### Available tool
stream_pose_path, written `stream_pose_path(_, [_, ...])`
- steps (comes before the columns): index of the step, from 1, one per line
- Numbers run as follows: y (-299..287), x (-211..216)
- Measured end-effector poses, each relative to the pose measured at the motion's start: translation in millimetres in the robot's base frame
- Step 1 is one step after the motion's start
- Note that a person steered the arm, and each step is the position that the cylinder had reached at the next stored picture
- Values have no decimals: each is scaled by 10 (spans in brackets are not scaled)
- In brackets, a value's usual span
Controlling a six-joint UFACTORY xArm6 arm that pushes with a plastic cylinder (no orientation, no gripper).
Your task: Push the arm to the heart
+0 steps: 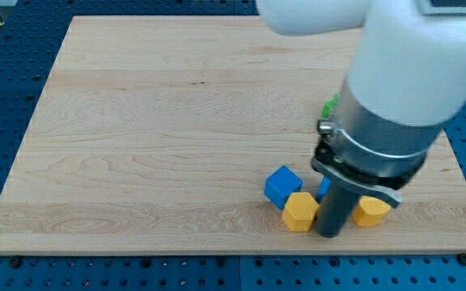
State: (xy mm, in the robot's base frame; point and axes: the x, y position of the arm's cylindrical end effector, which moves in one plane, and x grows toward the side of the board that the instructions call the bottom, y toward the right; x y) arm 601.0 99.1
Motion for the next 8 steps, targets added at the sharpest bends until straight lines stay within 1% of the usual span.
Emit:
stream_pose_path(1, [69,0])
stream_pose_path(2, [578,54])
stream_pose_path(3, [1276,110])
stream_pose_path(4, [1692,97])
stream_pose_path(6, [1555,-84])
stream_pose_path(7, [1644,-128])
stream_pose_path(8, [1631,-260])
